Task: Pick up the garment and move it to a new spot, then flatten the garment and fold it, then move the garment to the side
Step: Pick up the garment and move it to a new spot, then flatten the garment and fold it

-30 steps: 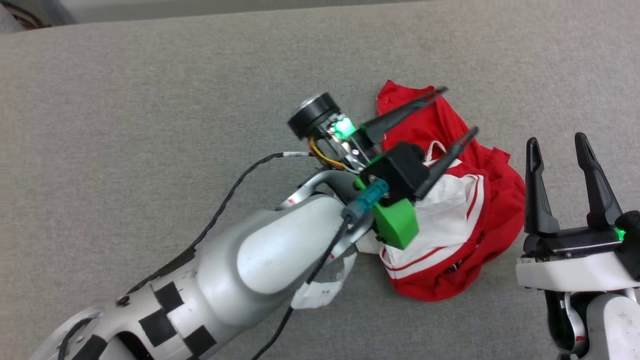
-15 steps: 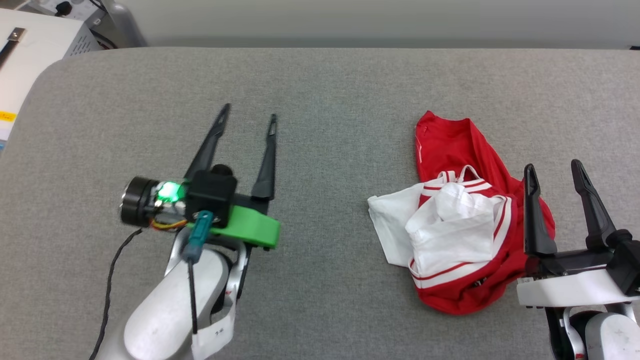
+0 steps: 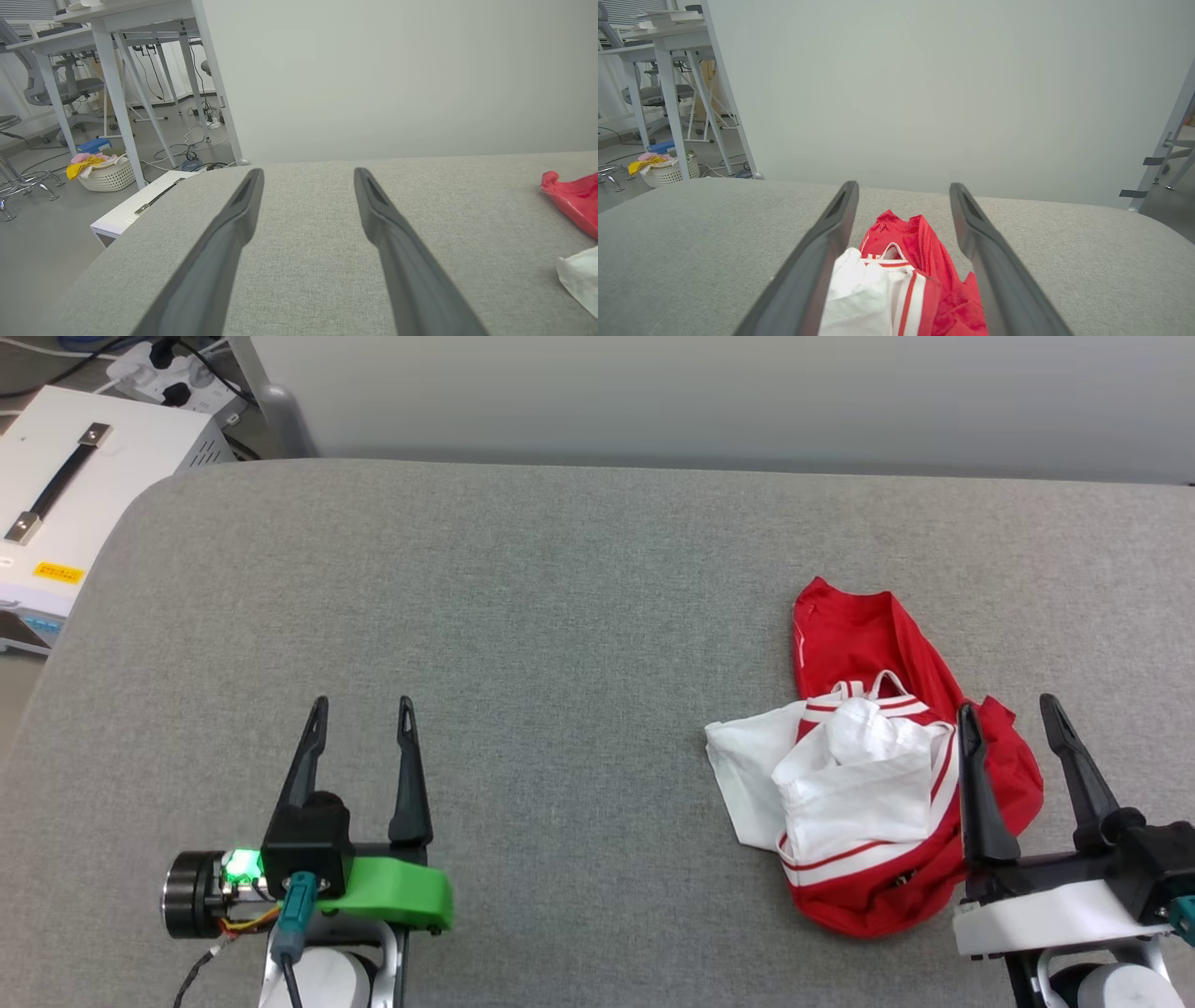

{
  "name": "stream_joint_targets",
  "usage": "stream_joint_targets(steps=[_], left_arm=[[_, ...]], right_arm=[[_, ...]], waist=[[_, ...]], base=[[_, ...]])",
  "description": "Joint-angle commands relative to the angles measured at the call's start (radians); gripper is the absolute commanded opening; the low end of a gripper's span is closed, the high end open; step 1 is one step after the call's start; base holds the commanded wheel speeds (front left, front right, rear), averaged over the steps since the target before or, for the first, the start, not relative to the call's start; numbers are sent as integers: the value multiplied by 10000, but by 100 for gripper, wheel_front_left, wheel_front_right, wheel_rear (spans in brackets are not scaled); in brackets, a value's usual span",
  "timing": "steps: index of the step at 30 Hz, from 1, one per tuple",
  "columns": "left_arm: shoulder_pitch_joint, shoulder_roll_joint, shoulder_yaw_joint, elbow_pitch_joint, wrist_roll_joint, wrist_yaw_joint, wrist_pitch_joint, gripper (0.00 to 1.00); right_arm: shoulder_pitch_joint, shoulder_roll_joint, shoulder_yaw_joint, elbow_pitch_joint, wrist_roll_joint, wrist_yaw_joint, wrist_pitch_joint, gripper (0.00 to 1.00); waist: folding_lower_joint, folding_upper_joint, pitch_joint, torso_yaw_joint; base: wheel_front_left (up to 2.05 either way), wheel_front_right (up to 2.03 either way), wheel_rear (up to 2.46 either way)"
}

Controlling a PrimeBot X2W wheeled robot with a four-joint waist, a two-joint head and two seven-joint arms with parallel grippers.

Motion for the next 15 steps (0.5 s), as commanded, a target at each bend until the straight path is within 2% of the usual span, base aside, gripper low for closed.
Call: stream_joint_targets(steps=[1,6,15], left_arm=[[254,-151,130,-13,188,-197,-54,100],[697,-580,472,-60,605,-941,-54,100],[1077,-1098,1133,-49,1118,-1610,-55,100]], right_arm=[[180,-14,16,26,48,-7,-47,100],[460,-14,100,49,156,-7,-47,100],[727,-14,123,63,399,-7,-48,100]], waist=[[0,0,-93,30],[0,0,-218,64],[0,0,-347,-1]], base=[[0,0,0],[0,0,0],[0,0,0]])
